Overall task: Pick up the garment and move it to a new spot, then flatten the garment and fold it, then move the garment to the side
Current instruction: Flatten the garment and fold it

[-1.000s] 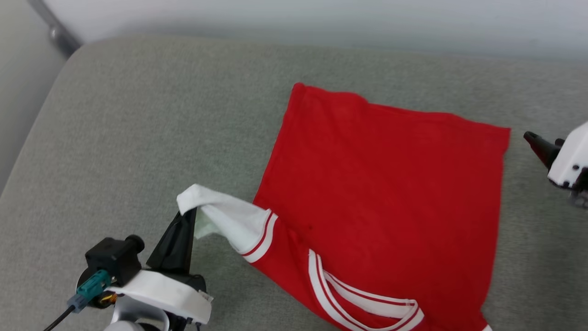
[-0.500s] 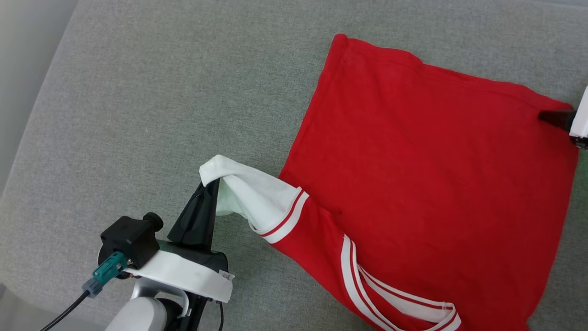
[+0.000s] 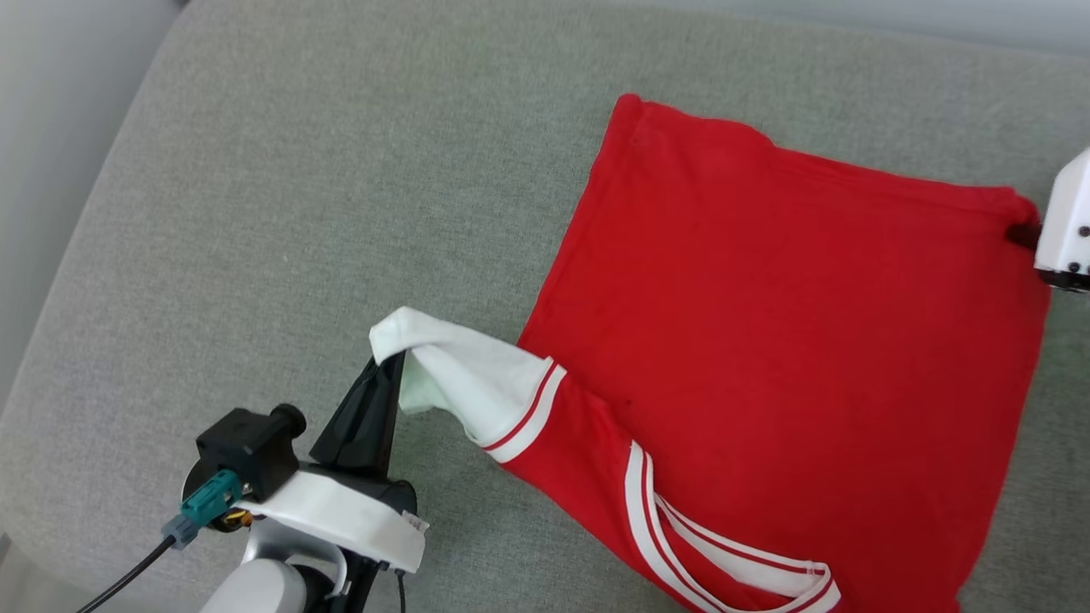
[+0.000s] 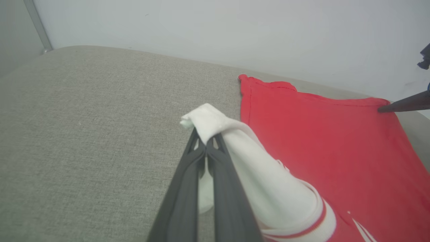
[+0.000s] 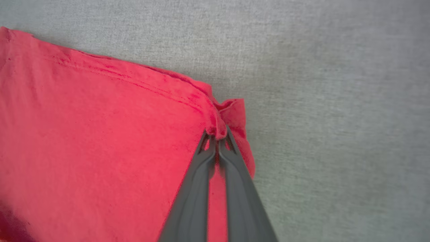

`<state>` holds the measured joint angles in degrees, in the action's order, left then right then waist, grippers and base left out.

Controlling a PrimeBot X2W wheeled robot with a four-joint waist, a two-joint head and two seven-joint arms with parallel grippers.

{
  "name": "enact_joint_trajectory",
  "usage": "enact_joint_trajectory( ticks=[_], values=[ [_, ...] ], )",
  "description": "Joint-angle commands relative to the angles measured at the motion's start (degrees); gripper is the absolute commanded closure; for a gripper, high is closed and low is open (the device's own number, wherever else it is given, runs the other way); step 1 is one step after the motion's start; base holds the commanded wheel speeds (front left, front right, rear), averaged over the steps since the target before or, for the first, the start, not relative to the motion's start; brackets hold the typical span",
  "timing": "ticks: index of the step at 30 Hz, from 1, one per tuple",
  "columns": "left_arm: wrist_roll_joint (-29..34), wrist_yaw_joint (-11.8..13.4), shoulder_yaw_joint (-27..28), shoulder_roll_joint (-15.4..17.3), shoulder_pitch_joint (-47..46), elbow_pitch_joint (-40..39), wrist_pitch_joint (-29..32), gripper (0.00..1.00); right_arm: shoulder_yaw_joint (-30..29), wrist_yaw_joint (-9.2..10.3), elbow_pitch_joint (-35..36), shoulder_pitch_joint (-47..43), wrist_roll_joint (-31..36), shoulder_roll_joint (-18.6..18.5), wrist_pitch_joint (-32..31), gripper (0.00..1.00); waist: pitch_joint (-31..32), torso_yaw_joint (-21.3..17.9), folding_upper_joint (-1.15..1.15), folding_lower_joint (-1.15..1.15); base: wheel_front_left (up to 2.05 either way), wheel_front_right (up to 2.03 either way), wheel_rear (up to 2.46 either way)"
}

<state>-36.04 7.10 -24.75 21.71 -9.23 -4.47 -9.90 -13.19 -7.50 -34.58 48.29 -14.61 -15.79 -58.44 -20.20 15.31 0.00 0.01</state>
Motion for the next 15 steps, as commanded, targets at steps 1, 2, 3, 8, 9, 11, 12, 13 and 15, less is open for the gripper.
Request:
enact_joint_trajectory(
  ticks=[1, 2, 3, 8, 9, 11, 12, 13, 15],
  values=[
    [-0.44, 0.39, 0.35, 0.58, 1.0, 0.46, 0.24, 1.0, 1.48, 0.02, 1.72, -1.23, -0.68, -1.47, 0.43, 1.0, 2.87, -1.1, 0.0, -0.01, 0.0, 0.0, 0.0],
    [-0.5, 0.59, 0.4, 0.76, 1.52, 0.63, 0.45, 1.0, 2.32, 0.02, 2.87, -1.99, -1.36, -2.19, 0.52, 1.0, 3.82, -1.45, 0.0, -0.01, 0.0, 0.0, 0.0],
    [-0.54, 0.78, 0.47, 0.87, 2.04, 0.79, 0.47, 1.0, 3.35, 0.02, 4.12, -2.92, -2.01, -3.12, 0.84, 1.0, 5.02, -1.91, 0.0, -0.01, 0.0, 0.0, 0.0],
    [-1.18, 2.14, 1.16, 1.99, 4.84, 1.82, 1.22, 1.0, 7.17, 0.03, 11.51, -9.62, -6.35, -8.1, 0.48, 1.0, 10.42, -4.63, 0.0, -0.01, 0.0, 0.0, 0.0],
    [-1.18, 2.14, 1.16, 1.99, 4.84, 1.82, 1.22, 1.0, 7.17, 0.03, 11.51, -9.62, -6.35, -8.1, 0.48, 1.0, 10.42, -4.63, 0.0, -0.01, 0.0, 0.0, 0.0],
    [-1.56, 2.64, 1.48, 2.37, 6.15, 2.39, 1.4, 1.0, 7.65, 0.03, 14.39, -13.91, -8.07, -9.98, -0.31, 1.0, 12.58, -6.09, 0.0, -0.01, 0.0, 0.0, 0.0],
    [-1.72, 2.97, 1.61, 2.45, 6.82, 2.61, 1.46, 1.0, 7.36, 0.03, 15.8, -16.01, -8.84, -10.93, -0.65, 1.0, 13.52, -6.79, 0.0, -0.01, 0.0, 0.0, 0.0],
    [-1.93, 3.14, 1.81, 2.59, 7.38, 2.94, 1.48, 1.0, 7.42, 0.03, 17.3, -18.59, -9.45, -11.89, -1.03, 1.0, 14.48, -7.49, 0.0, -0.01, 0.0, 0.0, 0.0],
    [-2.6, 3.41, 1.88, 2.75, 8.76, 3.63, 1.89, 1.0, 6.78, 0.03, 20.01, -24.12, -11.01, -12.53, -1.62, 1.0, 16.38, -8.9, 0.0, -0.01, 0.0, 0.0, 0.0]
  ],
)
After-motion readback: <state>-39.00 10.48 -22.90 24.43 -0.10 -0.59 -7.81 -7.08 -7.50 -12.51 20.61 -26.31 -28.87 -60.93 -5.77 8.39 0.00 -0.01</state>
